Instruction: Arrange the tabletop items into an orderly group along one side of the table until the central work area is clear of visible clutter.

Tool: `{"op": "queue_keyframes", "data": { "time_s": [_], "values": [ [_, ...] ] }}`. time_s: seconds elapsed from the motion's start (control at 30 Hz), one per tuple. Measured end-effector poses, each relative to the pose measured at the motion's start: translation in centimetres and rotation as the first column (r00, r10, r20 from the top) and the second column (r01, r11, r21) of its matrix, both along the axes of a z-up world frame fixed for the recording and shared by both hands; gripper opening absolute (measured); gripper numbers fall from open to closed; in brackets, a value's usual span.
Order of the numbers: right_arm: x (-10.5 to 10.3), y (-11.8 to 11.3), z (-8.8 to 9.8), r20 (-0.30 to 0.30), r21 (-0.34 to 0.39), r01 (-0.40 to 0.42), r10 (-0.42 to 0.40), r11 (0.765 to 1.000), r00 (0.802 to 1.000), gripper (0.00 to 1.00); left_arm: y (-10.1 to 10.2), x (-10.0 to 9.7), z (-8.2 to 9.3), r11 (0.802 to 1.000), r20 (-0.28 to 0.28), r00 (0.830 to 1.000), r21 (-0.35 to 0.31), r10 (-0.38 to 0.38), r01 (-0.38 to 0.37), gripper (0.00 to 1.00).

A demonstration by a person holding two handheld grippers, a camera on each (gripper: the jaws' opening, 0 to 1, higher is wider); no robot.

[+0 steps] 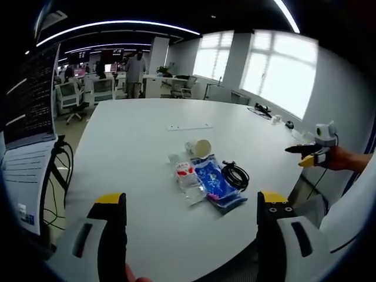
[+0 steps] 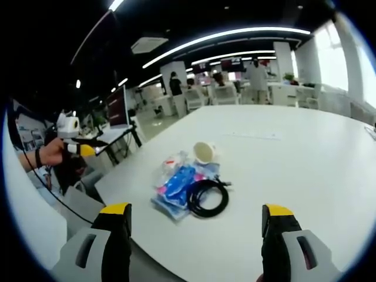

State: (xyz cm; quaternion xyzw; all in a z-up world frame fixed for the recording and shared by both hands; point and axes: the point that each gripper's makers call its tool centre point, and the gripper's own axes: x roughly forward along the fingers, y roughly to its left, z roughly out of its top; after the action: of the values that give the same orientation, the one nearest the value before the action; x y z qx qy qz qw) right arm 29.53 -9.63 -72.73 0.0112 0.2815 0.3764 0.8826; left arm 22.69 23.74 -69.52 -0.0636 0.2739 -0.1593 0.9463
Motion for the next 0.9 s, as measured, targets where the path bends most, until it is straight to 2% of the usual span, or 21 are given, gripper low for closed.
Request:
{"op": "queue_keyframes", "data": {
  "time_s": [0.57,0.9],
  "values": [
    [-0.2,-0.2,-0.3,-0.007,0.005,0.009,-0.009,1.0,1.0,0.93,0.4,0.6,-0.3,1.0,-0.013,1.0,-0.017,0.01,-0.01,0.91],
    [-0.3,-0.6,-0.6,-0.013,0.008,0.02,-0.02,1.0,1.0,0.93,-0.2,2.1,-1.1,1.0,-0.035,0.999,-0.015,0.01,-0.01,0.88]
  ]
}}
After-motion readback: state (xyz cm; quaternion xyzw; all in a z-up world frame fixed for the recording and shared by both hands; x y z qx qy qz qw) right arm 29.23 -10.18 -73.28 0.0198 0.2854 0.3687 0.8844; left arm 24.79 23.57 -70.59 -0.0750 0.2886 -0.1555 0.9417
